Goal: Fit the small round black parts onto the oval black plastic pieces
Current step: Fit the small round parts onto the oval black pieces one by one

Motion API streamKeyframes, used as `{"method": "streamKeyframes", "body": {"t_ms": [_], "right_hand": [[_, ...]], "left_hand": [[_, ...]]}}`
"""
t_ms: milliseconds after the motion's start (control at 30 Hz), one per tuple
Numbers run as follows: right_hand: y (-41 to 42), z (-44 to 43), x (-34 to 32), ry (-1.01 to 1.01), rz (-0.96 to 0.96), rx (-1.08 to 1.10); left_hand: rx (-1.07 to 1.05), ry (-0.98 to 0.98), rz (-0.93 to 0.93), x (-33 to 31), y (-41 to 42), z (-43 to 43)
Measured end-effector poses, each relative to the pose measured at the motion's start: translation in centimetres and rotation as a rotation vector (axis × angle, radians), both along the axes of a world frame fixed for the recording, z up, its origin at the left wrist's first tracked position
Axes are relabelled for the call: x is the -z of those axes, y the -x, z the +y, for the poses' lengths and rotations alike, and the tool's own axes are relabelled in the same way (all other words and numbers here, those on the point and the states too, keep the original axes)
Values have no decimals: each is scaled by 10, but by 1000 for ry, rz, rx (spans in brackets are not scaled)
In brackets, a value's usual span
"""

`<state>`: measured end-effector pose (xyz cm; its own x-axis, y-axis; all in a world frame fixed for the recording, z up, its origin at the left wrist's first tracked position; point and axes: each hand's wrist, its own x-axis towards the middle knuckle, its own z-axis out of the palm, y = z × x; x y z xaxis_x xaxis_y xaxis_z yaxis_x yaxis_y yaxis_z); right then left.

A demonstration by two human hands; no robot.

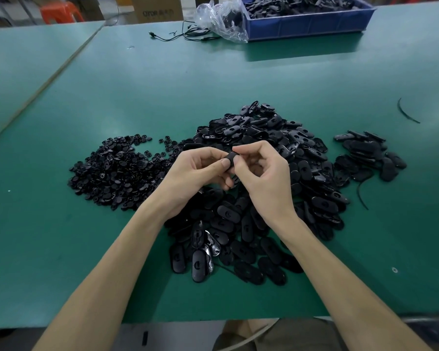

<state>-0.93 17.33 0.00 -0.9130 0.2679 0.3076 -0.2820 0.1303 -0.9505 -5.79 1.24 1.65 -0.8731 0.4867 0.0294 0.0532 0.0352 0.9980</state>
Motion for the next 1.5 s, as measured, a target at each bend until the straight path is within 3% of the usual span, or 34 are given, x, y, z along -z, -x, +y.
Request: {"method": "streamKeyframes", "body": {"t_ms": [600, 733, 1033, 1133, 1333, 1500], "right_hand": [[2, -1, 0, -18, -6, 4], [4, -1, 3, -118, -38, -7], [10, 0, 17, -363, -131, -113], [9, 3, 24, -292, -130, -217], [15, -3, 23, -297, -78, -101], [15, -5, 22, -401, -78, -115]], "left_hand": [[-123, 17, 18, -2, -1, 3], [-242, 144, 163, -19, 5, 13], [41, 443, 413, -70, 18, 126], [97, 493, 412, -67, 18, 174], [254, 600, 358, -46, 19, 221], [183, 579, 328, -27, 14, 217]]}}
